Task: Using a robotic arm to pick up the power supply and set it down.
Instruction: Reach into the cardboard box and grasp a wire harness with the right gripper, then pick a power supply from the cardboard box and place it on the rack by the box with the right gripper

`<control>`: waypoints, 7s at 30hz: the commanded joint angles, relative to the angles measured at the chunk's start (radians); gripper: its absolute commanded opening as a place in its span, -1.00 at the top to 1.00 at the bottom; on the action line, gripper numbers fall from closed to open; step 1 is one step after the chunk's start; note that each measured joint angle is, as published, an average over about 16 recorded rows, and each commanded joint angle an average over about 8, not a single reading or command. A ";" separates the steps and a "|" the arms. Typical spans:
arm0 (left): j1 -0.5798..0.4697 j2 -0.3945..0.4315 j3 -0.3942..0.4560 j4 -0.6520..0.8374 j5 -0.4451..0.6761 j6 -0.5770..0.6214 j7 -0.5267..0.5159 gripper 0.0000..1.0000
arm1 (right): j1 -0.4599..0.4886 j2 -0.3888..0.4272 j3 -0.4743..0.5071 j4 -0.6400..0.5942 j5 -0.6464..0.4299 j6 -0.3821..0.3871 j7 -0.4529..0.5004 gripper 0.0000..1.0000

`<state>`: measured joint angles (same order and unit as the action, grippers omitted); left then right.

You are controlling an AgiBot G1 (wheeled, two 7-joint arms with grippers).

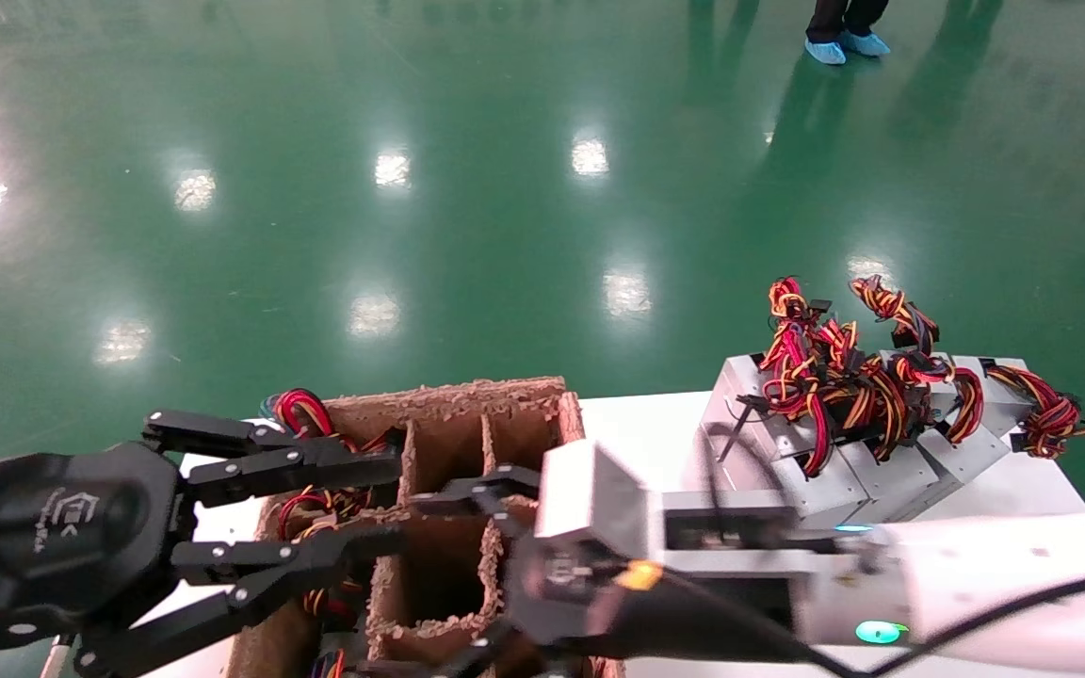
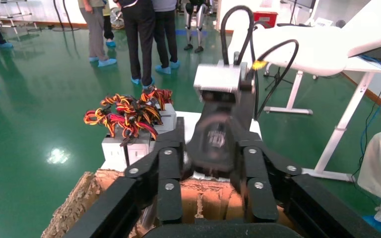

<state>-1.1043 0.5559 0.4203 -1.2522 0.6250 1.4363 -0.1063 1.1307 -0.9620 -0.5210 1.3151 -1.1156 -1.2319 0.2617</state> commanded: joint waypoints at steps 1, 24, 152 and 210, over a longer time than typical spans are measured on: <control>0.000 0.000 0.000 0.000 0.000 0.000 0.000 1.00 | 0.005 -0.033 -0.022 0.005 -0.035 0.026 0.011 -0.97; 0.000 0.000 0.000 0.000 0.000 0.000 0.000 1.00 | 0.025 -0.212 -0.167 0.007 -0.321 0.251 0.261 1.00; 0.000 0.000 0.000 0.000 0.000 0.000 0.000 1.00 | -0.308 0.754 0.298 -0.257 -0.173 0.776 0.635 1.00; 0.000 0.000 0.000 0.000 0.000 0.000 0.000 1.00 | -0.125 0.503 0.112 -0.267 -0.411 0.722 0.735 1.00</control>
<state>-1.1045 0.5558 0.4207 -1.2522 0.6248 1.4362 -0.1061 1.0034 -0.4580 -0.4089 1.0477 -1.5264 -0.5098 0.9964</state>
